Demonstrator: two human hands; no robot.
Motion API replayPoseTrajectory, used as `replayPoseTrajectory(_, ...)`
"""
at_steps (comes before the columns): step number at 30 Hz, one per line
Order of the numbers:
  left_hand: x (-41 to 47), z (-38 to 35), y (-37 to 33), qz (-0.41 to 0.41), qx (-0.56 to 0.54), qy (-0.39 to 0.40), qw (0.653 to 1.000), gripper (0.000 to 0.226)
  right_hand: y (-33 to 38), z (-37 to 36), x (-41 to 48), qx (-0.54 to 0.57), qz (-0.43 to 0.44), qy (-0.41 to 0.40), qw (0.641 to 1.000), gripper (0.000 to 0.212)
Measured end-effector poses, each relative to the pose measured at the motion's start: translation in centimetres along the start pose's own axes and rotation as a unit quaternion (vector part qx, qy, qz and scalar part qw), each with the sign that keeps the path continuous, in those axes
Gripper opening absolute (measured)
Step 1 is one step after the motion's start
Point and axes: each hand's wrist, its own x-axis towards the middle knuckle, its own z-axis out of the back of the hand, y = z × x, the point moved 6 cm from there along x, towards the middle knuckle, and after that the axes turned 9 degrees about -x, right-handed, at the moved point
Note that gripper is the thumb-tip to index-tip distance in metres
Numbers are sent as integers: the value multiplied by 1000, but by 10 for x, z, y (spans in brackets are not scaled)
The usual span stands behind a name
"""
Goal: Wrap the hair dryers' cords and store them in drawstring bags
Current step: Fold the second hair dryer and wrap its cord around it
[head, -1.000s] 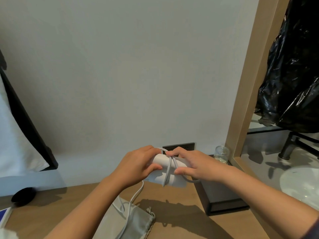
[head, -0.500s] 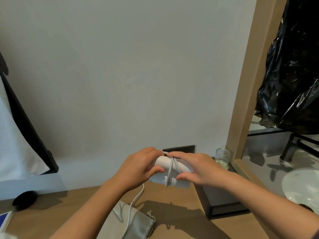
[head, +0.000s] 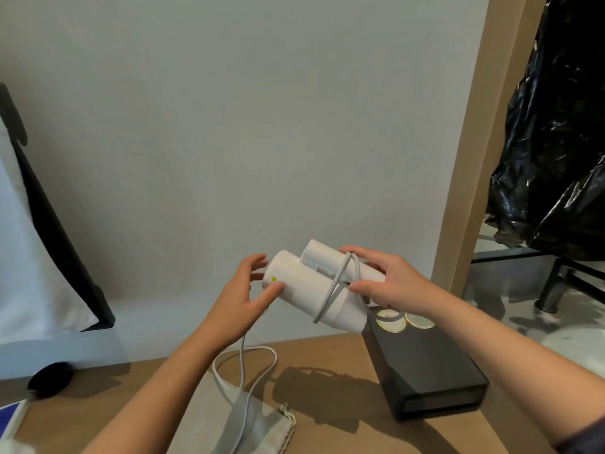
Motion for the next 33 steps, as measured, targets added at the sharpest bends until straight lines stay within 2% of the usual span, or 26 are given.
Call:
replayPoseTrajectory(4, -6, -10, 25, 91, -58, 22, 994, 78, 9, 11, 2, 58, -10, -1, 998, 48)
replayPoseTrajectory(7, -9, -23, 35, 129, -53, 52, 989, 70, 16, 15, 4, 81, -19, 3, 997, 45)
replayPoseTrajectory(10, -9, -36, 30, 127, -54, 76, 988, 66, 21, 16, 5, 81, -27, 3, 996, 45)
replayPoseTrajectory(14, -10, -47, 13, 81, -38, 59, 994, 21, 19, 19, 6, 89, -53, -31, 994, 40)
replayPoseTrajectory(15, -11, -48, 10, 75, -41, 54, 995, 18, 17, 20, 7, 90, -64, -43, 993, 38)
replayPoseTrajectory(18, -14, -52, 2, 82, -32, 52, 995, 26, 11, 20, 8, 103, -87, -76, 988, 33)
replayPoseTrajectory(21, -16, -55, -7, 67, 27, 71, 995, 26, 8, 18, 9, 124, -100, -116, 980, 26)
replayPoseTrajectory(23, -17, -56, -13, 55, 67, 83, 993, 25, 4, 18, 12, 117, -109, -147, 976, 30)
replayPoseTrajectory(26, -17, -56, -21, 46, 109, 85, 989, 26, -1, 20, 15, 48, -105, -184, 976, 35)
replayPoseTrajectory(28, -17, -55, -24, 42, 134, 86, 986, 27, 2, 21, 15, -64, -77, -198, 975, 39)
replayPoseTrajectory(33, -18, -48, -27, 54, 148, 84, 984, 26, 6, 11, 15, -327, -26, -182, 927, 53)
